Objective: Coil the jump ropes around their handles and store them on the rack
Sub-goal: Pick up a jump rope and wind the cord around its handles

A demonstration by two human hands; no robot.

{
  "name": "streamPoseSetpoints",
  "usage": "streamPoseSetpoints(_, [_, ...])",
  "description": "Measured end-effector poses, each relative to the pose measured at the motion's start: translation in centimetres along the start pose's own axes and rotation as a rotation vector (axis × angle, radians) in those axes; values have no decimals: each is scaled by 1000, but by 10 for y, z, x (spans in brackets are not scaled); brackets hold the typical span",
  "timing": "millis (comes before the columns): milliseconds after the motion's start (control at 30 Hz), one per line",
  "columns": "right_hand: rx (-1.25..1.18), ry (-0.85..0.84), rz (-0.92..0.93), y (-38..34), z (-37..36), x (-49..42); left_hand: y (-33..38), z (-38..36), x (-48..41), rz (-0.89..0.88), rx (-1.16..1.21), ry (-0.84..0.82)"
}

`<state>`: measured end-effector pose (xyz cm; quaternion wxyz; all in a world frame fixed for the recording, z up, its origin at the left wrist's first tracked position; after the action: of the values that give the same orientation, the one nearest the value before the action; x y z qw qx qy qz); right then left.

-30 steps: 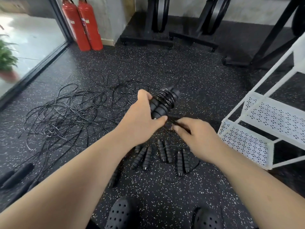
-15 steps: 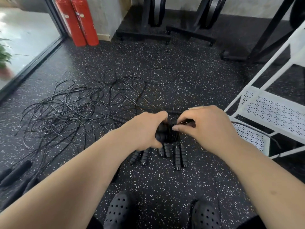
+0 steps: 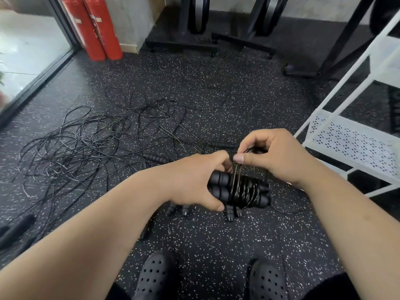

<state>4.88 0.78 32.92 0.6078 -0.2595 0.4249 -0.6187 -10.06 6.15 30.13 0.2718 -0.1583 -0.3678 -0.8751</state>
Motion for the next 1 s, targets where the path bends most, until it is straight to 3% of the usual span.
streamPoseSetpoints(300, [-104, 125, 4, 1, -8, -2, 1, 8, 8, -3, 5, 29])
streamPoseSetpoints(400, [-192, 106, -73, 11, -5, 0, 7, 17, 15, -35, 127, 45])
streamPoseSetpoints(533, [-348, -103, -249, 23, -20, 6, 16, 20, 27, -78, 306, -12])
streamPoseSetpoints(633, [-466, -7, -274, 22, -31, 8, 14, 32, 30, -88, 482, 40])
streamPoseSetpoints(700, [-275, 159, -363, 35, -27, 14, 5, 40, 28, -49, 564, 132])
streamPoseSetpoints(767, [-125, 217, -348, 37, -29, 11, -6, 44, 22, 2, 606, 220])
streamPoseSetpoints(867, [78, 65, -283, 30, -48, 3, -22, 46, 13, 72, 616, 339])
streamPoseSetpoints(1000, [366, -158, -103, 6, -67, 3, -48, 57, 7, 208, 451, 521])
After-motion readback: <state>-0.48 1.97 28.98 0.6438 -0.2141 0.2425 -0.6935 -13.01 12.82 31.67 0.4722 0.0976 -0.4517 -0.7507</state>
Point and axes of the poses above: each hand's wrist, its own x-axis away from the middle knuckle, its own z-axis out of the back of the hand, y = z × x, the point moved 9 cm from there along -x, towards the middle knuckle, and after that the axes turned 15 degrees about z, right-handed, at the moved point
